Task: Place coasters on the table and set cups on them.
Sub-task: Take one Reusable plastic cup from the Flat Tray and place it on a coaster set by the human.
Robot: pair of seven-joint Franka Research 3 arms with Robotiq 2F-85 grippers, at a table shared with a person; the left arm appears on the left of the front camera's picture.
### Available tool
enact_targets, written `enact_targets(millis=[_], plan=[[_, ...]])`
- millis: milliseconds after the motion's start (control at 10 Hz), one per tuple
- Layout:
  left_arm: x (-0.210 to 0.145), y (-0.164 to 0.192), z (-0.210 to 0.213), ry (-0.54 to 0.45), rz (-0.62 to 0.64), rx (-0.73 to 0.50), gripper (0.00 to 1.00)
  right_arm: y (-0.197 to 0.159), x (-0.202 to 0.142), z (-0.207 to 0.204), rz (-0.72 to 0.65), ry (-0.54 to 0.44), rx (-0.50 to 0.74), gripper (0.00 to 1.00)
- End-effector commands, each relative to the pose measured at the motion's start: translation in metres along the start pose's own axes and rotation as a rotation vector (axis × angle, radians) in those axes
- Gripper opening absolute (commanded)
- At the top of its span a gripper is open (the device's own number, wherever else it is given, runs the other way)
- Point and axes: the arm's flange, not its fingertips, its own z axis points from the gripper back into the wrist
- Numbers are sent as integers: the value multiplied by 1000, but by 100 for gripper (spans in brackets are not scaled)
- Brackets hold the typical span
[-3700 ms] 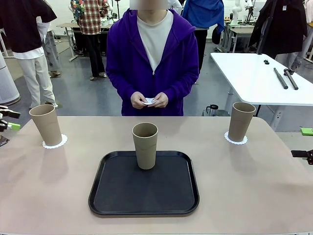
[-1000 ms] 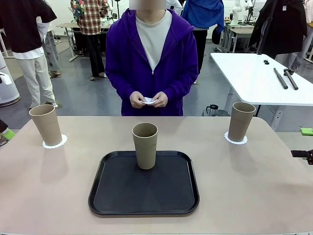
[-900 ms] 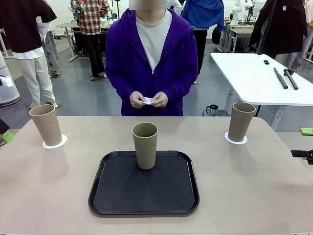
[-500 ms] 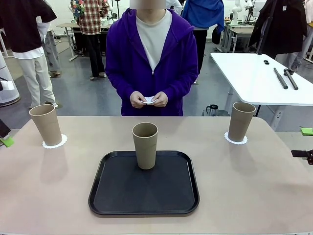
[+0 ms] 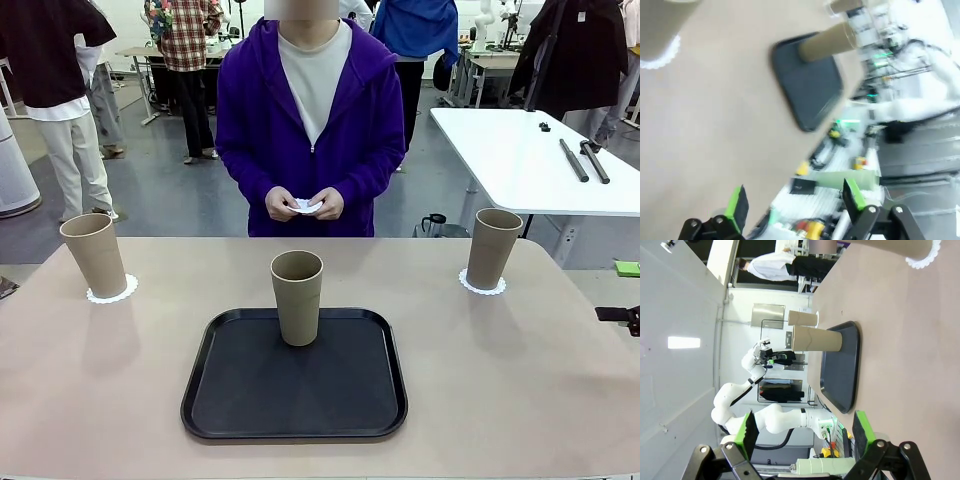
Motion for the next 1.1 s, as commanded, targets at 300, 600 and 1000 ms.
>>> enact_targets(millis=[300,600,1000], plan=[[-24,82,61,-231,72,-307,100,2,0,-1,7,-1,9,100],[-50,92,94,-391,69,-308,100,2,0,-1,7,-1,9,100],[-54,83,99,-372,57,-261,100,2,0,-1,7,-1,9,100]])
